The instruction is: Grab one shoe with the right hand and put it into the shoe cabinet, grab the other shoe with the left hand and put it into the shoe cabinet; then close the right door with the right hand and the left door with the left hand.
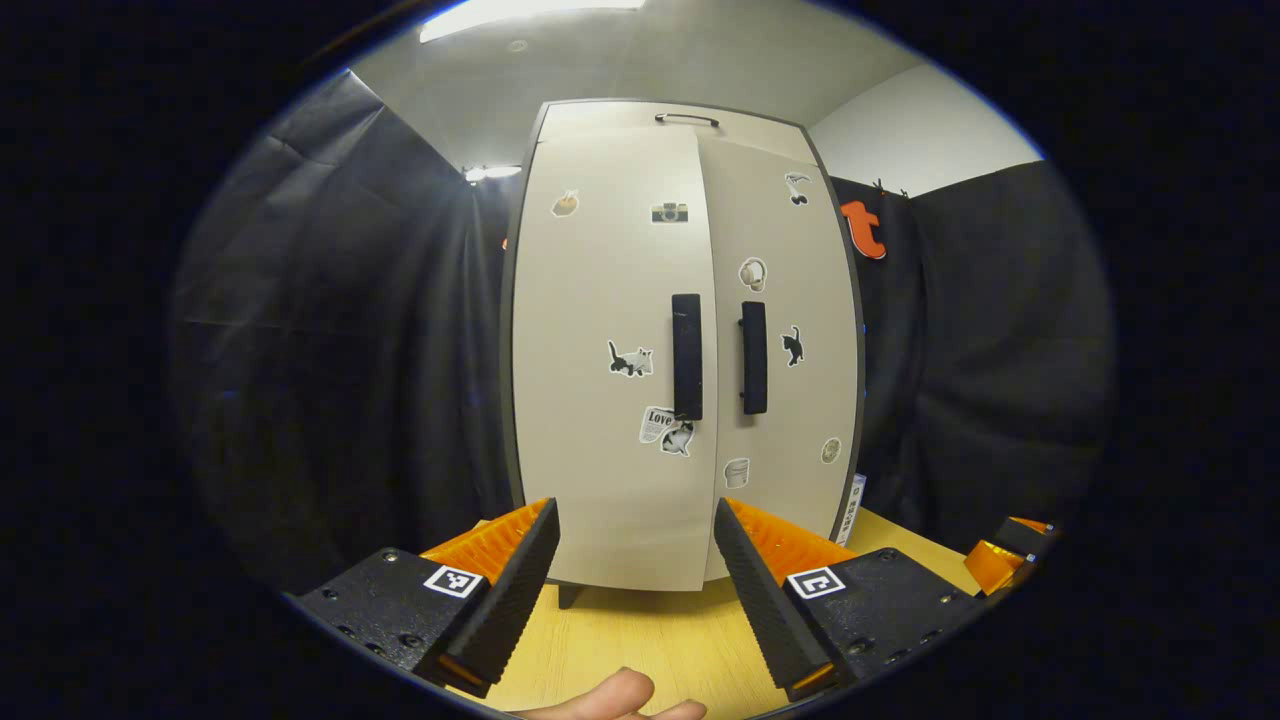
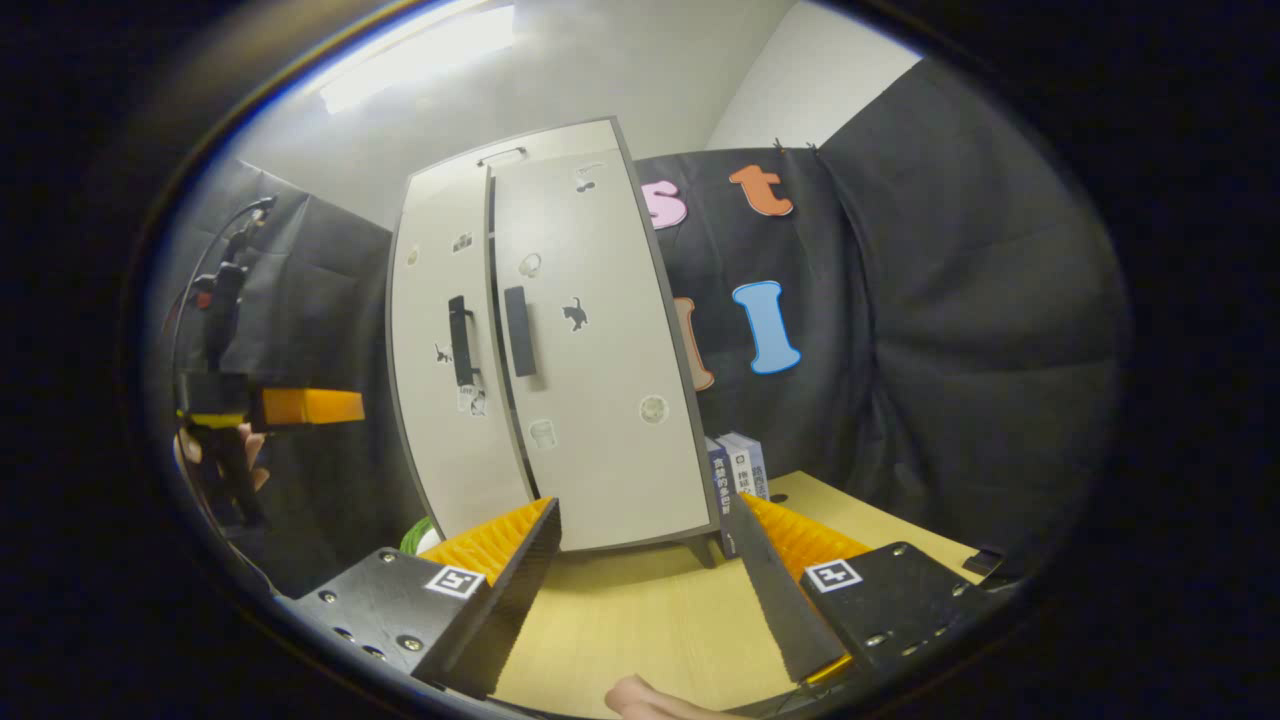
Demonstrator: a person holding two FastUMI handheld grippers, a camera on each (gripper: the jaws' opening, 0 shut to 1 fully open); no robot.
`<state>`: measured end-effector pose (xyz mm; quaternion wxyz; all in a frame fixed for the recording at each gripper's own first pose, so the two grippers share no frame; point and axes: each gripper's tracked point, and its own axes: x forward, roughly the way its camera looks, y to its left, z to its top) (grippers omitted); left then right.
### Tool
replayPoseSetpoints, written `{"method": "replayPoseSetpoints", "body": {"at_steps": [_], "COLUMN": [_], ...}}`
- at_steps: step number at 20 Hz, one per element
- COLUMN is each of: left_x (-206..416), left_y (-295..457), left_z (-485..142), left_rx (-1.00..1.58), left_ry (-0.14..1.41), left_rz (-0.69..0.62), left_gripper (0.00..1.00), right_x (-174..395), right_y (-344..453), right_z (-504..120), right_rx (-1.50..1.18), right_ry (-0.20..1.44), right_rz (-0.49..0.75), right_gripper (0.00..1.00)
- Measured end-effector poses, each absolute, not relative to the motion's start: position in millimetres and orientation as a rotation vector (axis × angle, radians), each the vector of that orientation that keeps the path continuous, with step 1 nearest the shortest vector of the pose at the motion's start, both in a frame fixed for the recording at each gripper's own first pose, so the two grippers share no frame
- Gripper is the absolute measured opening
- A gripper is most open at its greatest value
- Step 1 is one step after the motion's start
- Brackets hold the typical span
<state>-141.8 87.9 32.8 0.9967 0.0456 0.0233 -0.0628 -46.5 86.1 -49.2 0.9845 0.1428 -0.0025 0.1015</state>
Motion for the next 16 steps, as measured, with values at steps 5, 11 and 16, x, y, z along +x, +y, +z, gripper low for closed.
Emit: {"method": "replayPoseSetpoints", "body": {"at_steps": [5, 11, 16], "left_x": [-189.2, -206.6, -205.7], "left_y": [91.8, 107.5, 121.2], "left_z": [18.4, -6.4, -11.5], "left_rx": [0.092, 0.099, 0.087], "left_ry": [0.011, 0.027, 0.044], "left_rz": [-0.147, -0.128, -0.097], "left_gripper": [0.95, 0.95, 0.91], "right_x": [-56.3, -59.7, -60.0], "right_y": [106.9, 123.8, 120.4], "right_z": [-31.8, -25.3, -15.2], "right_rx": [0.227, 0.164, 0.127], "right_ry": [-0.044, -0.06, -0.093], "right_rz": [0.244, 0.277, 0.248], "right_gripper": [1.0, 1.0, 1.0]}}
